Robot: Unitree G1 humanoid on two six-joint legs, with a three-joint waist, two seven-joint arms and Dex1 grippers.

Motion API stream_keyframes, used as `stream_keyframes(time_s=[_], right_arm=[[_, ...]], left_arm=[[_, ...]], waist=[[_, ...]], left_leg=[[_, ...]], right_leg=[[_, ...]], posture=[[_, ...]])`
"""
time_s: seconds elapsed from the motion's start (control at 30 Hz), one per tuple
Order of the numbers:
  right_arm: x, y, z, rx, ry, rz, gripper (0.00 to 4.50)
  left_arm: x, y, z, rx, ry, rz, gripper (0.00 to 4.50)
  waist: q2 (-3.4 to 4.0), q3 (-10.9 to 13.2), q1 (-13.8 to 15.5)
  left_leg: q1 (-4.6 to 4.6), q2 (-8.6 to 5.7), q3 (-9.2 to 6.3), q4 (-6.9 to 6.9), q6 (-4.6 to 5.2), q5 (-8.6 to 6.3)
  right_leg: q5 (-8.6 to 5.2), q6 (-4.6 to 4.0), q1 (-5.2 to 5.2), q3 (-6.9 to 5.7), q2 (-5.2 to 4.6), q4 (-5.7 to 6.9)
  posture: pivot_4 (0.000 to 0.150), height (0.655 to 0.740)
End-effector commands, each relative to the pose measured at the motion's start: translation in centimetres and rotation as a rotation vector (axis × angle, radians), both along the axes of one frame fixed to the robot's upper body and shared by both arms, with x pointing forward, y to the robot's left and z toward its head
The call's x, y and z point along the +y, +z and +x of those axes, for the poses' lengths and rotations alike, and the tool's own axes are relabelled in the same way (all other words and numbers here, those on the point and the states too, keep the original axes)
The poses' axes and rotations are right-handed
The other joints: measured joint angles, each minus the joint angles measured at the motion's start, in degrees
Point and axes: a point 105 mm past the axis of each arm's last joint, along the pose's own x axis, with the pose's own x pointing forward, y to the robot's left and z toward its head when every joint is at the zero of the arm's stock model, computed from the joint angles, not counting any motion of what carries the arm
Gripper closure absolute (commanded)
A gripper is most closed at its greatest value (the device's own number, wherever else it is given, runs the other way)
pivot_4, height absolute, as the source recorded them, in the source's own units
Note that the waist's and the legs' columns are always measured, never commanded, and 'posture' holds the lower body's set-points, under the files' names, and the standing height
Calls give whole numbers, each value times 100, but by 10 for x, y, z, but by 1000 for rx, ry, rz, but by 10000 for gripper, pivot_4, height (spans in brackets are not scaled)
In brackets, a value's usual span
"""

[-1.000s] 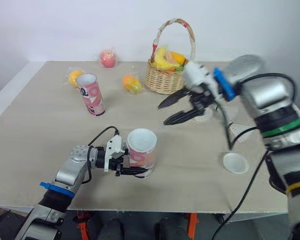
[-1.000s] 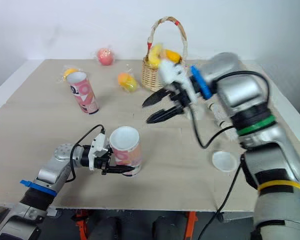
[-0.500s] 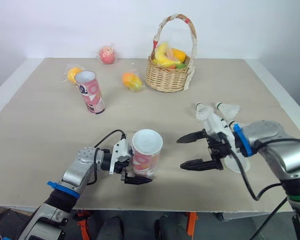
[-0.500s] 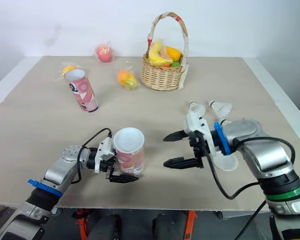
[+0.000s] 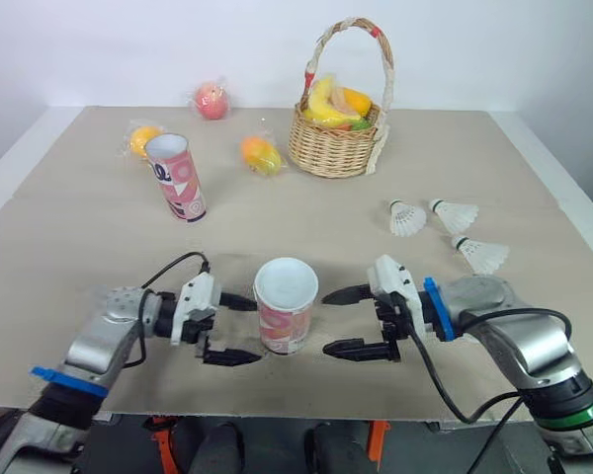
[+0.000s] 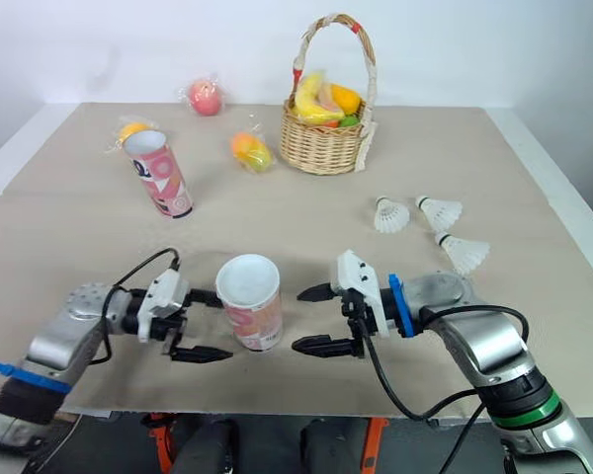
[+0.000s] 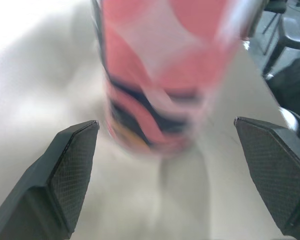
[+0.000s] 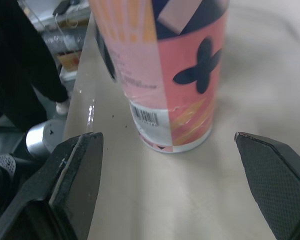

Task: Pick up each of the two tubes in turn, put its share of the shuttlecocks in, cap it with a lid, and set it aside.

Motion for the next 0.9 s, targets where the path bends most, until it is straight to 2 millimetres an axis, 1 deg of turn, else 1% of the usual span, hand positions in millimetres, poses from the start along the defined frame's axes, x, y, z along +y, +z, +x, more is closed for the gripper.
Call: stream_keyframes(time_s=[0.03, 0.1, 0.2, 0.3, 0.4, 0.5, 0.6, 0.83, 0.9], right_arm=[[10, 6, 2, -65, 19, 21, 0], [15, 8, 6, -92, 16, 41, 0], [22, 10, 9, -113, 20, 69, 0], [27, 12, 8, -110, 48, 86, 0], [29, 12, 11, -122, 49, 73, 0], [34, 18, 10, -107, 71, 101, 0], [38, 19, 11, -105, 83, 109, 0], [51, 13, 14, -82, 111, 135, 0], [54, 10, 14, -76, 117, 138, 0]], left_arm=[[17, 21, -8, -10, 30, -19, 100], [32, 29, -10, 24, 85, -28, 100], [44, 38, -15, 79, 128, -34, 100], [52, 36, -18, 52, 153, 38, 100], [50, 35, -21, 46, 154, 41, 100], [46, 37, -25, 61, 155, 19, 100], [46, 39, -24, 52, 168, 3, 100], [42, 62, -10, -62, 237, -183, 100], [40, 65, -7, -76, 243, -207, 100]], waist=[[-6, 3, 0], [-8, 5, -2], [-8, 8, -2], [-8, 10, -1], [-9, 10, 8], [-10, 11, 8], [-10, 11, 7], [-11, 10, 8], [-11, 10, 8]], left_leg=[[-9, 0, -1, 4, 0, 0], [-19, 2, -5, 7, -1, 0], [-30, 6, -7, 12, -5, 3], [-30, 5, -7, 12, -8, 5], [-32, 3, -7, 13, -8, 5], [-35, 3, -7, 16, -8, 5], [-35, 5, -7, 16, -8, 5], [-37, 9, -8, 27, -8, 5], [-40, 9, -10, 36, -8, 5]], right_leg=[[1, -1, -7, -2, 0, 1], [2, -3, -15, -5, 0, 3], [2, -3, -27, -10, 4, 8], [2, -3, -27, -12, 0, 9], [19, -32, -26, -13, -4, 10], [21, -34, -27, -14, -2, 10], [23, -38, -29, -13, 2, 10], [29, -45, -29, -15, 7, 16], [32, -45, -28, -16, 8, 17]], posture=[[1500, 7400], [1500, 7400], [1500, 7400], [1500, 7400], [1500, 7400], [1500, 7400], [1500, 7400], [1500, 7400], [1500, 7400]])
